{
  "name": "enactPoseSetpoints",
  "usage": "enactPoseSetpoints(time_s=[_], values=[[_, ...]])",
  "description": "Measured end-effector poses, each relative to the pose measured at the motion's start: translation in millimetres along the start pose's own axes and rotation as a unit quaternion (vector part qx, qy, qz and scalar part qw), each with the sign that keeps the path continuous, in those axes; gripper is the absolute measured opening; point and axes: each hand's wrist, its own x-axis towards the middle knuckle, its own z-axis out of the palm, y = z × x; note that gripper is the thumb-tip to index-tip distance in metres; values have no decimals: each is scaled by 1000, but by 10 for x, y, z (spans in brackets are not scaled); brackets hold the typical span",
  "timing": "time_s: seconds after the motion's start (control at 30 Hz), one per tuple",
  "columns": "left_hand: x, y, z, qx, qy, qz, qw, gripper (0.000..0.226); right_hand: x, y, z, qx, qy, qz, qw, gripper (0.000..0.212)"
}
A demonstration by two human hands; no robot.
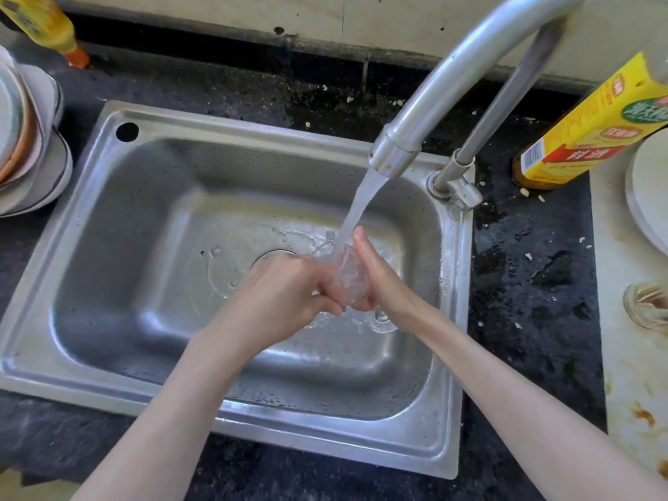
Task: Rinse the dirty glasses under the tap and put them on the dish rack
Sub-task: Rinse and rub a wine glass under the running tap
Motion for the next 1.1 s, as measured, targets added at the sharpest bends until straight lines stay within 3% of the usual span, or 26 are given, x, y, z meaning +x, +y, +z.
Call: enactPoseSetpoints(time_s=[0.07,0.13,0.23,0.3,0.33,0.4,0.5,0.57,0.67,0.73,0.87,0.93,1.0,1.03,1.1], values=[[1,20,33,-4,79,-27,996,12,-22,46,4,-66,27,-30,997,50],[4,-21,92,-50,122,-44,990,27,-26,124,21,-102,48,-68,991,60],[7,-76,107,-93,63,13,994,26,-32,99,34,-50,58,-63,995,44],[8,-86,59,-89,-16,67,994,15,-46,26,24,4,20,-15,1000,54],[6,-89,43,-81,-31,68,994,25,-56,12,12,9,-8,-4,1000,62],[-3,-75,38,-83,-9,27,996,19,-64,65,-2,1,-37,-6,999,62],[-19,-44,93,-129,105,-28,986,36,-88,164,33,-47,7,-51,998,33],[-30,-58,135,-159,116,-15,980,39,-101,198,56,-41,32,-62,997,44],[-61,-85,113,-152,14,80,985,18,-93,156,31,31,12,-22,999,61],[-60,-103,83,-147,1,79,986,8,-90,91,9,42,-19,27,999,69],[-66,-15,108,-136,105,18,985,40,-116,94,49,-34,34,-34,998,49],[-62,-33,133,-133,124,16,983,43,-118,115,68,-43,45,-73,995,30],[-65,-77,119,-96,52,61,992,29,-129,82,59,-15,41,-48,998,22],[-73,-86,98,-71,1,82,994,19,-130,47,50,-2,31,-28,999,30],[-87,-94,55,-44,-66,97,992,20,-147,-7,43,-5,-16,13,1000,65]])
